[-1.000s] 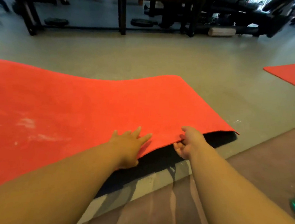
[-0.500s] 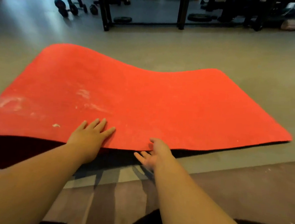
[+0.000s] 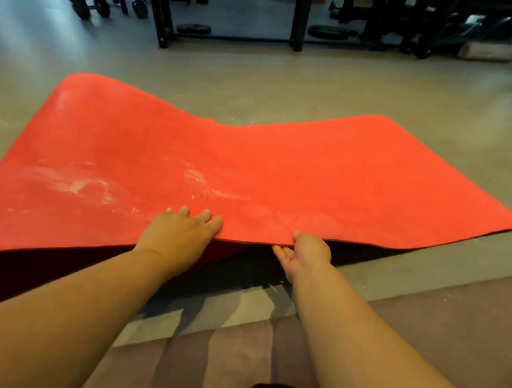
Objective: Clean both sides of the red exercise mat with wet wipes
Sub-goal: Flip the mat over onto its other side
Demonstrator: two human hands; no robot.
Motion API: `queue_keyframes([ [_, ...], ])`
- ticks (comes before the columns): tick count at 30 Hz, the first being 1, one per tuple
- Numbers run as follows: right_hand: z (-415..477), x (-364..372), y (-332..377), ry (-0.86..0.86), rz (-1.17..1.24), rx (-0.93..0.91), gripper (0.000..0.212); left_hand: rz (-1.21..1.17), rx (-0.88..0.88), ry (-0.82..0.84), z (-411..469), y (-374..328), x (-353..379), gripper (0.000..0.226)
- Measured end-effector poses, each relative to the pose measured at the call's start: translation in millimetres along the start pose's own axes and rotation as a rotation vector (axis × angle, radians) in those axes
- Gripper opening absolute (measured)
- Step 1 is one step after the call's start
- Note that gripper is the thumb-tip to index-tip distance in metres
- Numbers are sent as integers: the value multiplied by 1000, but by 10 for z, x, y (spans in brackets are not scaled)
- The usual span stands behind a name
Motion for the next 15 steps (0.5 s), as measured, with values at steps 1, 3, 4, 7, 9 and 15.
queue_keyframes([
  [1,98,-133,209,-25,5,-20,34,-23,9,-12,141,-211,-82,50],
  [3,245,-356,599,-42,52,-39,25,-57,24,-50,449,-602,-272,46],
  [4,294,-448,767,-34,76,-45,22,-67,30,-75,588,-769,-373,42],
  [7,412,-650,1107,33,55,-25,24,-59,39,-136,946,-1151,-683,29],
  [9,451,-720,1147,86,39,41,37,-51,42,-161,1087,-1283,-883,27],
  [15,311,-407,918,249,163,107,19,16,62,-152,932,-1243,-1125,28],
])
Point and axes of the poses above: each hand's wrist, its own z-axis towards the middle knuckle, its own x-axis out of the palm, y = z × x, the point moved 6 cm from there along z, towards the middle knuckle, and after that the axes turned 5 degrees about -x, right-handed, at the moved point
